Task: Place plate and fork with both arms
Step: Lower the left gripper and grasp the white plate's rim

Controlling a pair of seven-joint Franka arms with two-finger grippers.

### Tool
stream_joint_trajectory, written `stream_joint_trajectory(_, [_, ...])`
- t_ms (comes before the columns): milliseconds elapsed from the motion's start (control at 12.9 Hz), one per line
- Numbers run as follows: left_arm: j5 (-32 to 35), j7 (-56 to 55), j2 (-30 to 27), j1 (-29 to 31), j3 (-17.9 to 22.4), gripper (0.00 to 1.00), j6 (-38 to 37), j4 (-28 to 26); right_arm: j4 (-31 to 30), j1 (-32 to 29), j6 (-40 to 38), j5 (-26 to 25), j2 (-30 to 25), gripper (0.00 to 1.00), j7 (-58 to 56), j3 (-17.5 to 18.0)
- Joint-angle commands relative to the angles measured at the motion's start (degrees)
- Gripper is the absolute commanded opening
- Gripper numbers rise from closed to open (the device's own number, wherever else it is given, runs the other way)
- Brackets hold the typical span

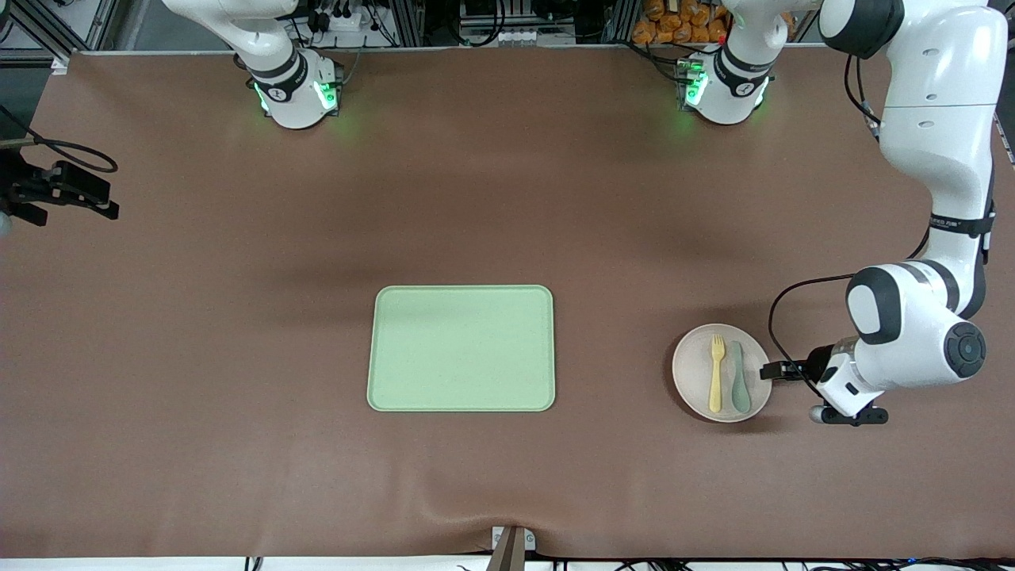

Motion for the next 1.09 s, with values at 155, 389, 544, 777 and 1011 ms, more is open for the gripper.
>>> stream_joint_trajectory(155, [-1.1,5.3,1.4,0.4,0.1,0.64,0.6,1.1,-0.1,0.4,-0.2,-0.7,-0.9,1.00,-0.1,0.0])
stream_joint_trajectory(389, [-1.4,6.0,2.1,0.5,0.1,0.59,2.0,1.1,-0.1,0.0,-0.2,-0.7,-0.9,1.00,-0.1,-0.1])
stream_joint_trajectory(544, [-2.2,6.7,2.7,0.4,0.1,0.57,2.0,1.1,-0.2,-0.3,-0.2,-0.7,-0.9,1.00,-0.2,-0.3])
stream_joint_trajectory(777, [-2.3,6.7,2.9,0.0,0.1,0.43,2.4,1.1,-0.2,0.0,-0.3,-0.7,-0.9,1.00,-0.1,-0.3])
stream_joint_trajectory(1011, [-2.9,6.7,3.2,-0.1,0.1,0.33,3.5,1.1,-0.3,-0.1,-0.5,-0.8,-0.8,1.00,-0.1,-0.3])
